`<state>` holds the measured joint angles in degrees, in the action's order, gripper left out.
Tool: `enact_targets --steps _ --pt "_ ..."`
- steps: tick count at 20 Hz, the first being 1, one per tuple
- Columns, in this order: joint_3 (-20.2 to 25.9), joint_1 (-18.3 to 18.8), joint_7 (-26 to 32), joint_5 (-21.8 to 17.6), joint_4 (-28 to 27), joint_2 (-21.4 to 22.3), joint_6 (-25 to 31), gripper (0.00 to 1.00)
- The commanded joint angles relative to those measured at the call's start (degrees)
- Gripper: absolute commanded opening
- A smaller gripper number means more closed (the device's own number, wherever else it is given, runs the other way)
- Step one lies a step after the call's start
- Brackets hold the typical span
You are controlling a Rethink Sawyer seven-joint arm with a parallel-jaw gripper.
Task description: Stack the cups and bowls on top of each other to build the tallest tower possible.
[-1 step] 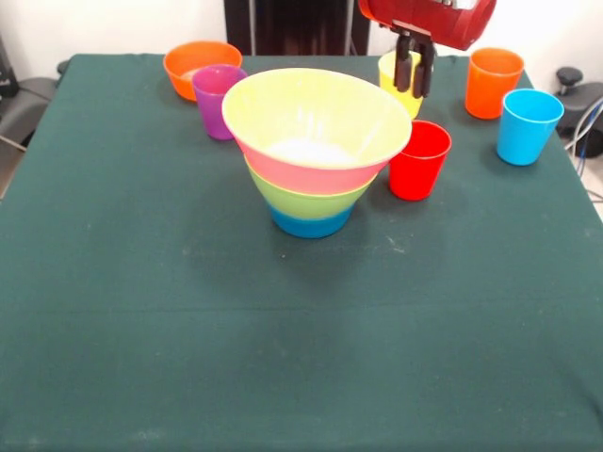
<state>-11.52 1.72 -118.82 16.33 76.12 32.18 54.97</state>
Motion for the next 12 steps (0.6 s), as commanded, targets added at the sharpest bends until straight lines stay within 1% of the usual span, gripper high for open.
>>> enact_targets --steps 1,7,12 --pt "2.9 -0.5 -9.3 -0.3 5.2 -2.5 -2.1 1.00" --pt "2.7 -0.7 -10.3 0.2 5.1 -1.9 -0.6 1.00" --pt "2.7 -1.0 -10.5 0.4 5.6 -1.6 -0.8 1.00"
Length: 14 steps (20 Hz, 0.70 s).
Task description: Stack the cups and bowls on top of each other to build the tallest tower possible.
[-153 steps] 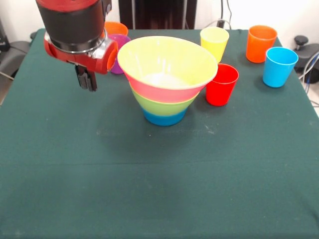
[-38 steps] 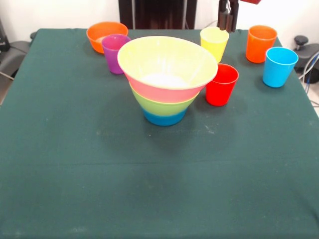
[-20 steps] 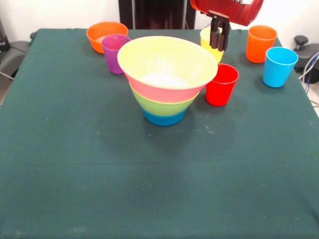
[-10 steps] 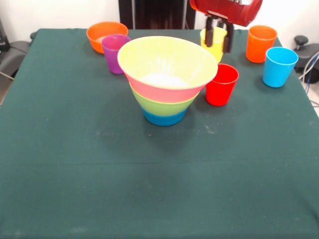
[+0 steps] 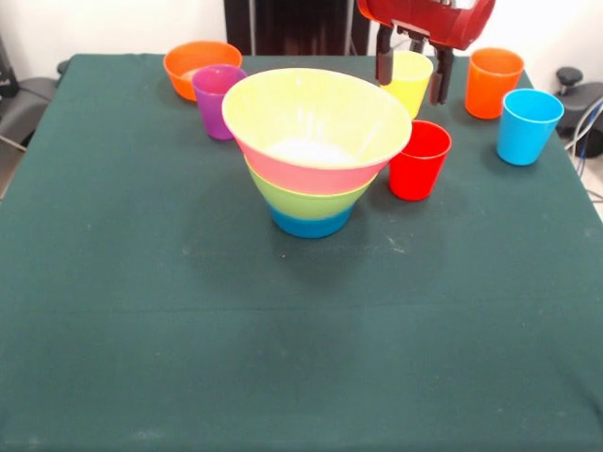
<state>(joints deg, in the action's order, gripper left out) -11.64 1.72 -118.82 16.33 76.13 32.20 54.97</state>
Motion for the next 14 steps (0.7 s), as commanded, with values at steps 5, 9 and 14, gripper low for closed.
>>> enact_targets --steps 5,9,14 --pt "2.7 -1.2 -10.9 0.7 5.9 -1.3 -0.7 1.00" --pt "2.2 -1.9 -11.7 0.9 6.9 0.0 -0.1 1.00" --pt "2.2 -2.0 -11.6 1.4 7.6 0.0 -1.1 1.00"
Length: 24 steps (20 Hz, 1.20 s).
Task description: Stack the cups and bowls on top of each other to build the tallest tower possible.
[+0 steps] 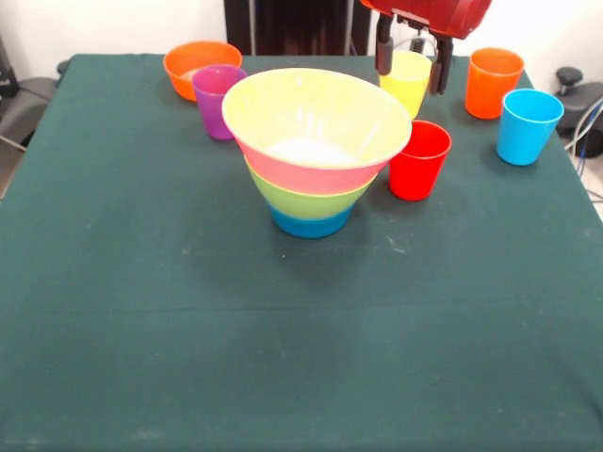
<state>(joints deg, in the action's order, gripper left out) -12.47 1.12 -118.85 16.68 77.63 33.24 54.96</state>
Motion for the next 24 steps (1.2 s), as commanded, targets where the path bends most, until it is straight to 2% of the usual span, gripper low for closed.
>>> enact_targets --steps 1,24 --pt "3.0 -1.5 -11.6 1.1 6.1 -1.1 -1.2 1.00" --pt "2.1 -2.6 -10.4 2.9 8.5 -0.8 -3.4 1.00"
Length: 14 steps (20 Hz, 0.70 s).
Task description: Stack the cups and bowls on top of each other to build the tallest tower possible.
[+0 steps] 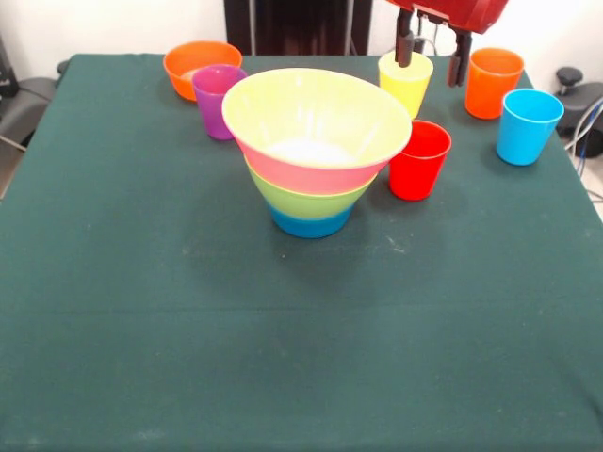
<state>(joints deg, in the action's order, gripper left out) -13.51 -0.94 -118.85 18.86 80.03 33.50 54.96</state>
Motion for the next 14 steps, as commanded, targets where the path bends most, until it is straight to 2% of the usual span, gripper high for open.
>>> enact_targets --steps 1,14 --pt "3.2 -0.5 -10.4 0.8 6.0 -1.1 -3.5 1.00" --pt "3.9 0.1 -9.6 0.8 7.1 -2.0 -6.1 1.00"
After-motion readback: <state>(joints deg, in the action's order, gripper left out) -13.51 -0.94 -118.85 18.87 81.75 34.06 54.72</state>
